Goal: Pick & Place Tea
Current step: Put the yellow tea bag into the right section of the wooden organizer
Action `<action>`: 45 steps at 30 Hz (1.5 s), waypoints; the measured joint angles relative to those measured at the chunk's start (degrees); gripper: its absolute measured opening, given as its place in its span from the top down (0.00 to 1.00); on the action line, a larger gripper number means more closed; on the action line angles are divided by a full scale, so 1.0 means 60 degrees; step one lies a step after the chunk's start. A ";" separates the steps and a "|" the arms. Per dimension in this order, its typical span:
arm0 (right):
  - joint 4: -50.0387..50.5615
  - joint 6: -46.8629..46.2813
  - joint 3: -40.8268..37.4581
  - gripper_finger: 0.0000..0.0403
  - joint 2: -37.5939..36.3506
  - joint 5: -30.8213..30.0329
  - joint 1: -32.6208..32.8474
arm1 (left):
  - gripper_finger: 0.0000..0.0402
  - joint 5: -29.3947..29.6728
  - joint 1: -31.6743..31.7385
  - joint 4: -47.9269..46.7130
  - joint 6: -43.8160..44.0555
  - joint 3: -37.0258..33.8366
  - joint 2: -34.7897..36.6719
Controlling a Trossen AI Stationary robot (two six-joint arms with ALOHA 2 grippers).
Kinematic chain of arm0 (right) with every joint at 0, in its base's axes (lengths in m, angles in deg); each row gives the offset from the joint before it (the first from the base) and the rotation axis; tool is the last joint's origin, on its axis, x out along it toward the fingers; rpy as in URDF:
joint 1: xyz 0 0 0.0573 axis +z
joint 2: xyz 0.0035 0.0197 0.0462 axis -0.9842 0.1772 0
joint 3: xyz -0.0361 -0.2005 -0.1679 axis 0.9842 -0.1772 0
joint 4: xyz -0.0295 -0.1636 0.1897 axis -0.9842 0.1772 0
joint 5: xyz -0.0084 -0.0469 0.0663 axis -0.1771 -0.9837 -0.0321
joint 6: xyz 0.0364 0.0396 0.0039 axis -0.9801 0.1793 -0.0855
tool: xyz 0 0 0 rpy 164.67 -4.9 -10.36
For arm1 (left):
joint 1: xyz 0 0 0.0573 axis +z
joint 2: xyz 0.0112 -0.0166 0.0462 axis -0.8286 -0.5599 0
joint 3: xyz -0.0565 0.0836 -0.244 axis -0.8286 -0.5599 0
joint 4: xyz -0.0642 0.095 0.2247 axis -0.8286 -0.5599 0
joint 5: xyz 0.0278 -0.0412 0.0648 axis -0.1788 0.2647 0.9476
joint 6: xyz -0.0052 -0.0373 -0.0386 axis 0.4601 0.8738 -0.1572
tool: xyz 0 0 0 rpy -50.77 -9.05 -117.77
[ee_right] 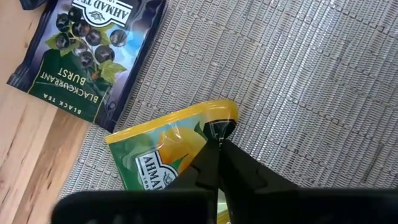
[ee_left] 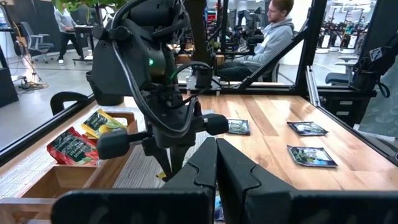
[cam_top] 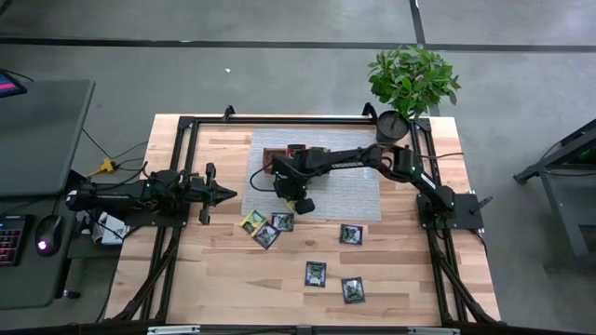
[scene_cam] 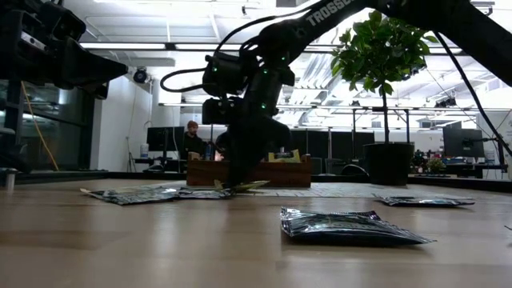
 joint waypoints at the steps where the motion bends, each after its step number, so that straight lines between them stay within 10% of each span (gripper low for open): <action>1: 0.0066 -0.0005 0.0068 0.99 0.0002 -0.0037 0.0004 | 1.00 0.0001 0.0002 -0.0001 0.0000 0.0002 0.0000; 21: 0.1848 -0.1953 0.2807 1.00 0.0051 -0.4145 0.0685 | 1.00 0.0001 0.0000 0.0001 0.0000 0.0000 0.0001; 45: 0.4917 -0.3619 0.3248 1.00 -0.1467 -0.4035 -0.0637 | 1.00 0.0001 0.0000 -0.0002 0.0000 0.0003 0.0001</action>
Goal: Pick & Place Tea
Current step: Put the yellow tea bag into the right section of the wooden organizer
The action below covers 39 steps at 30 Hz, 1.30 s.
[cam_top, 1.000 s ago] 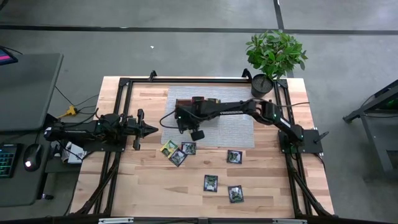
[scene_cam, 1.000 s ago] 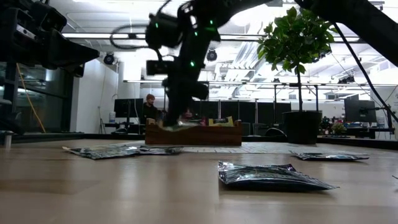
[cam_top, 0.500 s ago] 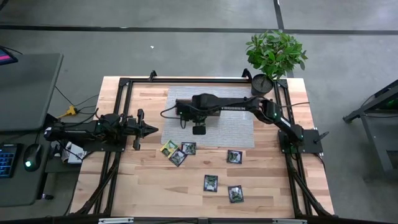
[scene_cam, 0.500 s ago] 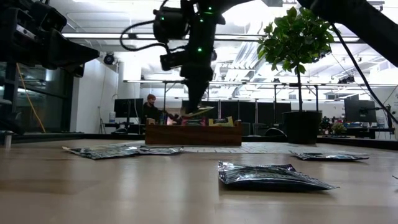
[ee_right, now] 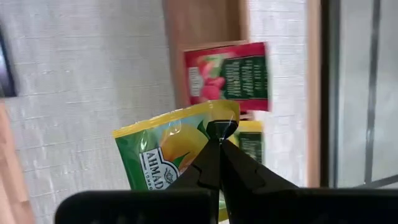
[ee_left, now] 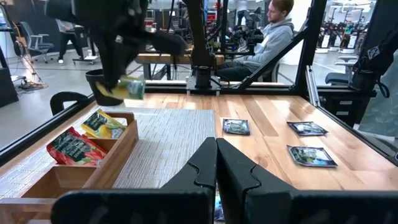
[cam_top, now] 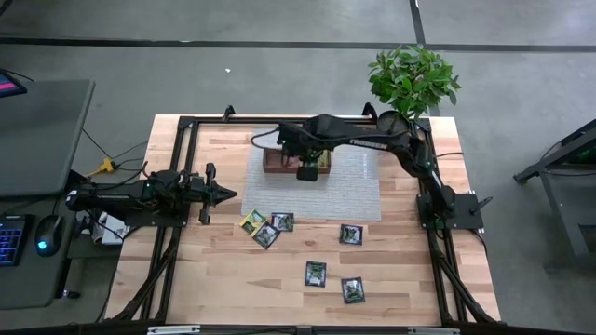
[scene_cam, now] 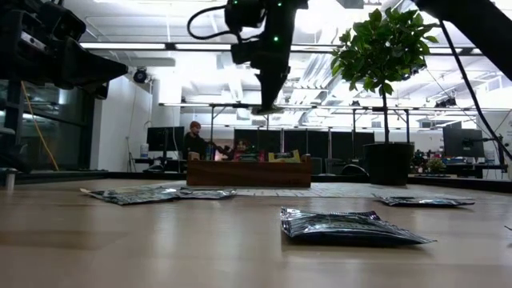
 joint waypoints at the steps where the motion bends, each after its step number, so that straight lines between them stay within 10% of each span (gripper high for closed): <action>1: 0.0054 -0.0061 0.0000 1.00 -0.0056 -0.0046 -0.0056 | 1.00 0.0000 0.0001 0.0000 0.0000 -0.0003 -0.0003; 11: 0.0185 -0.0251 -0.0149 1.00 -0.0215 0.0317 -0.0313 | 1.00 0.0000 0.0000 0.0002 0.0000 -0.0003 -0.0003; 18: -0.1612 -0.0173 -0.2754 1.00 -0.1463 0.0970 -0.0306 | 1.00 0.0000 0.0003 0.0000 0.0000 -0.0003 -0.0003; 39: -0.7309 -0.0001 -0.7720 1.00 -0.2497 -0.1677 -0.0503 | 1.00 0.0000 0.0000 0.0004 0.0000 0.0000 0.0000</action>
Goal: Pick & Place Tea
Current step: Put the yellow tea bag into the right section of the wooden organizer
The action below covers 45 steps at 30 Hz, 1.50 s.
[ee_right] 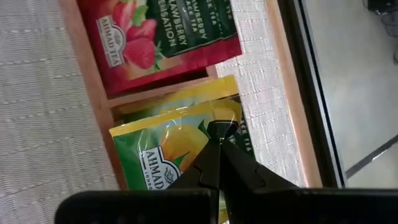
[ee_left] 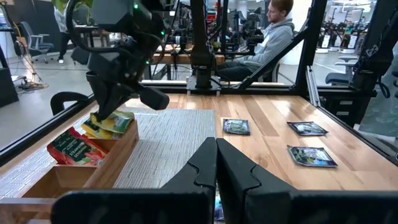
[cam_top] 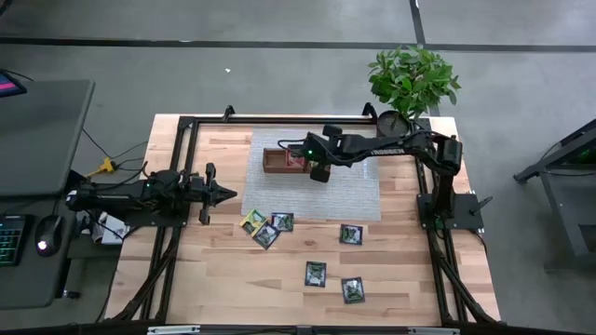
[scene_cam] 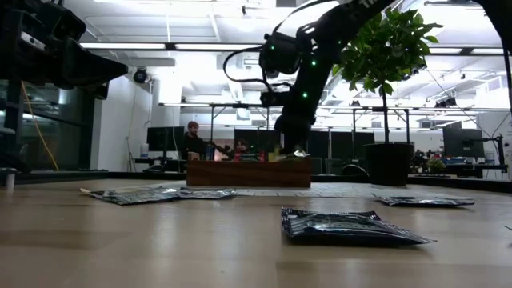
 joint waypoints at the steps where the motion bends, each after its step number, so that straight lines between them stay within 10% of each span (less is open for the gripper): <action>1: -0.0174 0.0097 -0.0038 1.00 0.0000 -0.0003 0.0000 | 1.00 0.0000 0.0003 -0.0004 0.0000 -0.0003 0.0000; 45: -0.0810 0.0597 -0.0090 1.00 0.0331 -0.0080 -0.0295 | 1.00 0.0000 0.0000 0.0000 0.0000 -0.0003 -0.0003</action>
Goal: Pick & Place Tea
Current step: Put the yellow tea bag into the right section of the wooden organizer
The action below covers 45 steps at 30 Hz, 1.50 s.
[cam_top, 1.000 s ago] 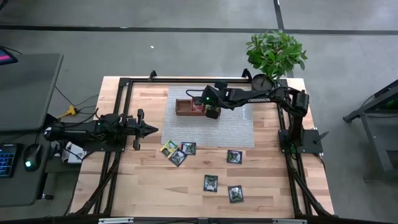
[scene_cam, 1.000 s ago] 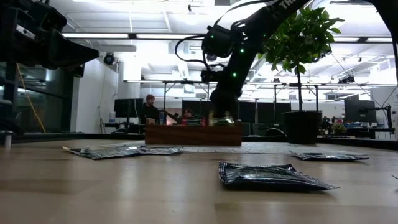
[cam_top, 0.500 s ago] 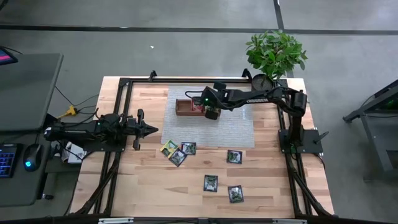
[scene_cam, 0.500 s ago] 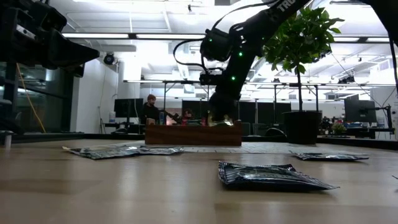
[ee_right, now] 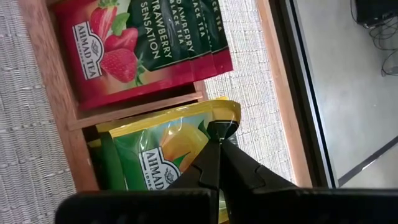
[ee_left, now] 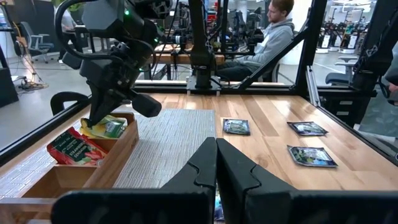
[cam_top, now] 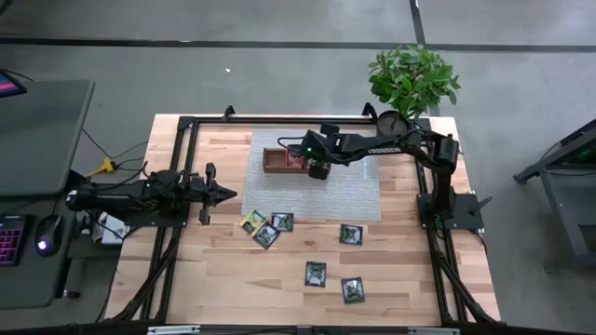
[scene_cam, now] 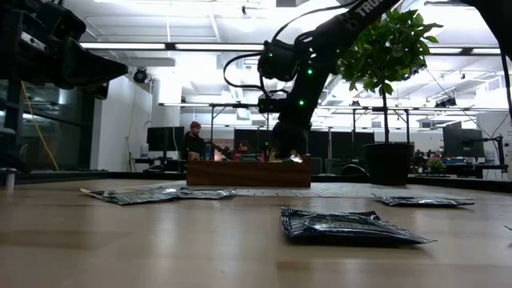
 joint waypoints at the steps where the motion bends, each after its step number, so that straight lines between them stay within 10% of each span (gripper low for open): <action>1: 0.0003 -0.0044 0.0000 1.00 0.0000 -0.0001 0.0017 | 1.00 0.0000 0.0002 -0.0001 0.0000 0.0000 0.0003; 22: 0.0038 -0.0200 0.0000 0.98 0.0000 0.0551 0.0124 | 1.00 0.0000 0.0002 -0.0002 0.0000 0.0004 0.0003; 45: 0.0357 -0.0406 0.0004 0.51 -0.0457 0.0894 0.0127 | 1.00 0.0000 0.0003 0.0000 0.0000 0.0000 0.0000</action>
